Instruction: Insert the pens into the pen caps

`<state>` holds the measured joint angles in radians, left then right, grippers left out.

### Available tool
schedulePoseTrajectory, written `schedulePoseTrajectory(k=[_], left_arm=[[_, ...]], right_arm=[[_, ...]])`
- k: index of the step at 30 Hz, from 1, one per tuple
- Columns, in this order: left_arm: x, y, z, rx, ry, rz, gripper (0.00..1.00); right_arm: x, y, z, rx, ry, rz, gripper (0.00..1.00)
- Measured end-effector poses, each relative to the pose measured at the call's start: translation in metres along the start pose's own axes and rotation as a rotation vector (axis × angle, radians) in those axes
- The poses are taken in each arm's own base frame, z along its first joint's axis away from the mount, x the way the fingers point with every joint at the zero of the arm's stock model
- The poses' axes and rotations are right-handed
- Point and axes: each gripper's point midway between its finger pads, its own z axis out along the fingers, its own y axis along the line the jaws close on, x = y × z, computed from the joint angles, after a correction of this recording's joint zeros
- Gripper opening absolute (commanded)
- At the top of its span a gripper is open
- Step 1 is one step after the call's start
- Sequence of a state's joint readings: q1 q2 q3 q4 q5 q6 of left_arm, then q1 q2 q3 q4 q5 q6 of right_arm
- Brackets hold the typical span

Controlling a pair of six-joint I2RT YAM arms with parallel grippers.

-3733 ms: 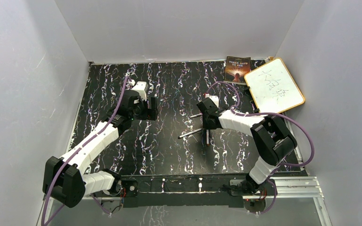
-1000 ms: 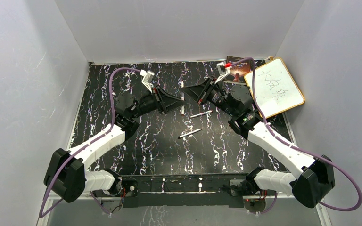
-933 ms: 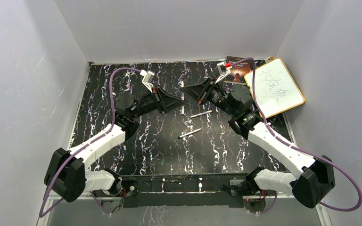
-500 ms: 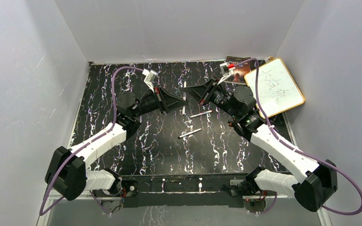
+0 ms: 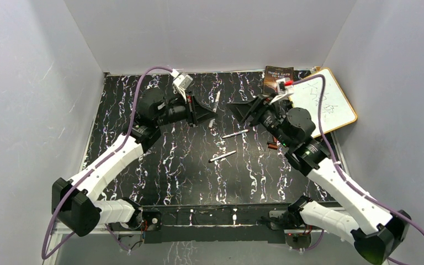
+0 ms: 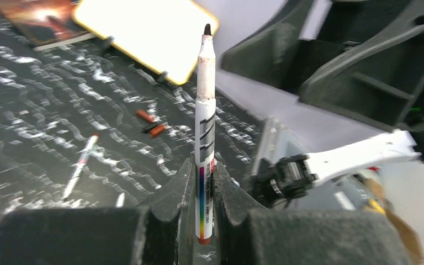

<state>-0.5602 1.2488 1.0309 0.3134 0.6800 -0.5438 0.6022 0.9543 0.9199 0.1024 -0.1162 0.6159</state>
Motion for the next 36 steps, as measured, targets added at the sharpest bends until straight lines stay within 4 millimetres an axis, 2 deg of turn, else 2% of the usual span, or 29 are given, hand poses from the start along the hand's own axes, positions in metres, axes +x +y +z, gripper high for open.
schedulePoseTrajectory(k=[3, 6, 8, 11, 12, 14, 16, 18, 20, 21, 23, 26, 36], left_arm=[[0.000, 0.018, -0.005, -0.116, 0.039, 0.061, 0.00], [0.012, 0.037, -0.012, -0.218, 0.096, 0.088, 0.00], [0.024, 0.050, -0.019, -0.278, 0.141, 0.093, 0.00], [0.031, 0.058, -0.024, -0.318, 0.170, 0.112, 0.00], [0.034, 0.060, -0.026, -0.328, 0.184, 0.113, 0.00], [0.037, 0.065, -0.027, -0.341, 0.196, 0.125, 0.00], [0.040, 0.068, -0.027, -0.348, 0.211, 0.128, 0.00], [0.045, 0.072, -0.026, -0.352, 0.226, 0.127, 0.00], [0.047, 0.074, -0.025, -0.354, 0.235, 0.122, 0.00], [0.048, 0.074, -0.025, -0.353, 0.236, 0.121, 0.00], [0.049, 0.074, -0.025, -0.349, 0.236, 0.120, 0.00], [0.054, 0.075, -0.026, -0.345, 0.242, 0.113, 0.00], [0.071, 0.074, -0.030, -0.325, 0.266, 0.079, 0.00]], right_arm=[[-0.014, -0.018, -0.016, 0.121, -0.064, -0.030, 0.49], [-0.014, -0.054, -0.029, 0.304, -0.073, -0.053, 0.48], [-0.006, -0.090, -0.036, 0.456, -0.037, -0.073, 0.48], [0.010, -0.161, -0.047, 0.678, 0.062, -0.084, 0.38], [0.020, -0.193, -0.055, 0.763, 0.110, -0.076, 0.35], [0.042, -0.240, -0.076, 0.893, 0.191, -0.051, 0.28], [0.064, -0.272, -0.100, 1.003, 0.278, -0.028, 0.20], [0.078, -0.291, -0.108, 1.058, 0.343, -0.021, 0.13], [0.092, -0.302, -0.108, 1.081, 0.398, -0.019, 0.12], [0.098, -0.307, -0.108, 1.091, 0.425, -0.016, 0.15], [0.113, -0.318, -0.109, 1.110, 0.483, -0.017, 0.26], [0.127, -0.330, -0.116, 1.142, 0.548, -0.035, 0.29], [0.132, -0.345, -0.123, 1.183, 0.608, -0.103, 0.39]])
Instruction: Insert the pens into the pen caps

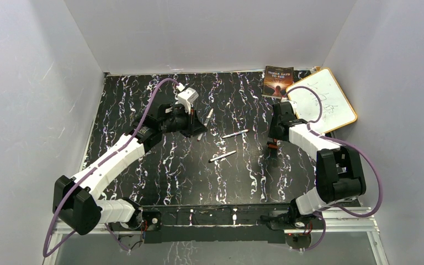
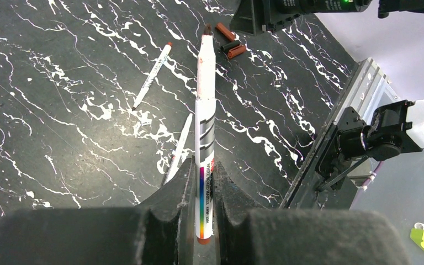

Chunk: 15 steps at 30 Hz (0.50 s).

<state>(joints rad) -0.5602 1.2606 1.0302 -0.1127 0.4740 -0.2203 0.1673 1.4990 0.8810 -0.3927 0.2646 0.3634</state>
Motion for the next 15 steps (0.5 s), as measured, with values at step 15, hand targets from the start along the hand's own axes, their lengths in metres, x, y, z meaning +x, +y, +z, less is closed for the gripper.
schedulePoseTrajectory(k=[15], left_arm=[[0.001, -0.002, -0.002, 0.005, 0.004, 0.004, 0.00]], right_arm=[[0.012, -0.003, 0.032, 0.022, 0.078, -0.059, 0.28]])
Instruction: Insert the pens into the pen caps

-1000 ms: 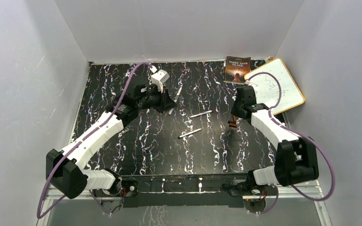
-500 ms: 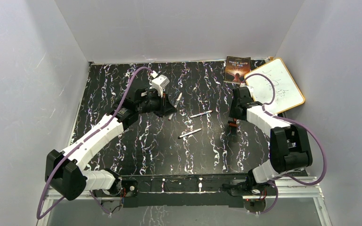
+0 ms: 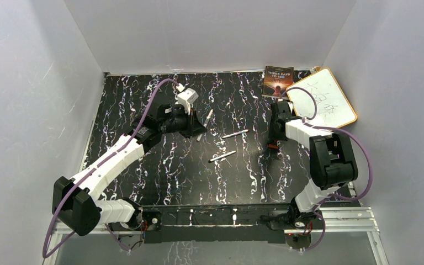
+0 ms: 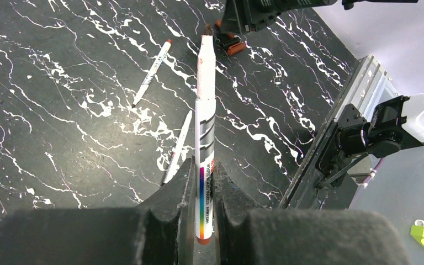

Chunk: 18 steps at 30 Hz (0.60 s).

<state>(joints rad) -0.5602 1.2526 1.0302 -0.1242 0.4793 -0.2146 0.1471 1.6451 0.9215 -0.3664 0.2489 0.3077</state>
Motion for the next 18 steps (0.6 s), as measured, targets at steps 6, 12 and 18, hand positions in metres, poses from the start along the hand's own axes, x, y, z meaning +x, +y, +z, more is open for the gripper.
schedulePoseTrajectory(k=[6, 12, 18], left_arm=[[0.004, 0.001, -0.001, -0.004, 0.013, -0.002, 0.00], [0.004, 0.001, -0.001, -0.004, 0.013, -0.002, 0.00], [0.004, 0.001, -0.001, -0.003, 0.014, -0.005, 0.00]], right_arm=[[-0.004, 0.006, 0.007, -0.028, 0.001, -0.010, 0.17], [-0.007, 0.011, 0.008, -0.052, -0.010, -0.014, 0.00], [-0.009, 0.019, 0.001, -0.105, -0.010, -0.004, 0.00]])
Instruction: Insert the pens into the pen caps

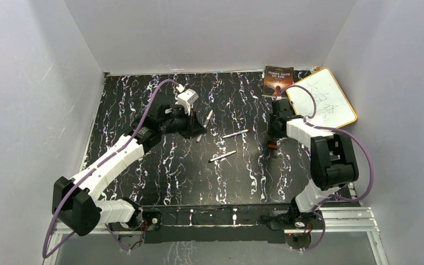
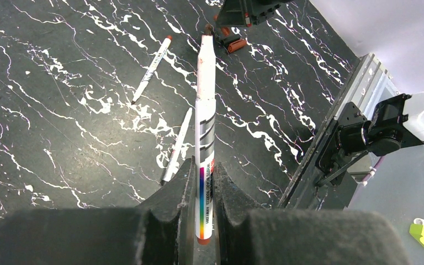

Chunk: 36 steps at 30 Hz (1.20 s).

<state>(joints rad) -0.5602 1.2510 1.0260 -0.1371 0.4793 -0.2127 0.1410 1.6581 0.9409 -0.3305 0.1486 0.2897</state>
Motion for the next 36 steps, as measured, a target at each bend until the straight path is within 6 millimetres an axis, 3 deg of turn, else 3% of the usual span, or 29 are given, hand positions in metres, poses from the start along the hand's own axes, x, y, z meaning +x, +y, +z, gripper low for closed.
schedulePoseTrajectory(k=[5, 8, 10, 15, 19, 24, 27, 33, 36], left_arm=[[-0.001, -0.002, -0.003, -0.001, -0.003, -0.003, 0.00], [-0.004, -0.005, -0.008, 0.002, -0.014, 0.000, 0.00], [-0.006, -0.008, -0.012, 0.004, -0.023, 0.004, 0.00], [-0.014, -0.015, -0.022, 0.012, -0.059, 0.010, 0.00], [-0.022, -0.021, -0.032, 0.012, -0.095, 0.023, 0.00], [-0.025, -0.022, -0.036, 0.004, -0.109, 0.028, 0.00], [-0.024, -0.022, -0.037, 0.000, -0.107, 0.025, 0.00], [-0.021, -0.022, -0.040, -0.005, -0.099, 0.021, 0.00], [-0.019, -0.022, -0.041, -0.007, -0.095, 0.018, 0.00]], right_arm=[[-0.017, 0.024, -0.033, -0.136, -0.024, 0.041, 0.00], [-0.035, 0.050, -0.058, -0.278, -0.053, 0.067, 0.00], [-0.036, 0.067, -0.070, -0.380, -0.044, 0.063, 0.00], [-0.010, 0.097, -0.087, -0.588, 0.068, -0.009, 0.00], [0.012, 0.116, -0.095, -0.657, 0.112, -0.112, 0.00], [0.057, 0.151, -0.099, -0.696, 0.179, -0.321, 0.08], [0.086, 0.165, -0.099, -0.681, 0.201, -0.461, 0.08], [0.116, 0.168, -0.093, -0.628, 0.189, -0.623, 0.04], [0.116, 0.164, -0.086, -0.593, 0.164, -0.645, 0.17]])
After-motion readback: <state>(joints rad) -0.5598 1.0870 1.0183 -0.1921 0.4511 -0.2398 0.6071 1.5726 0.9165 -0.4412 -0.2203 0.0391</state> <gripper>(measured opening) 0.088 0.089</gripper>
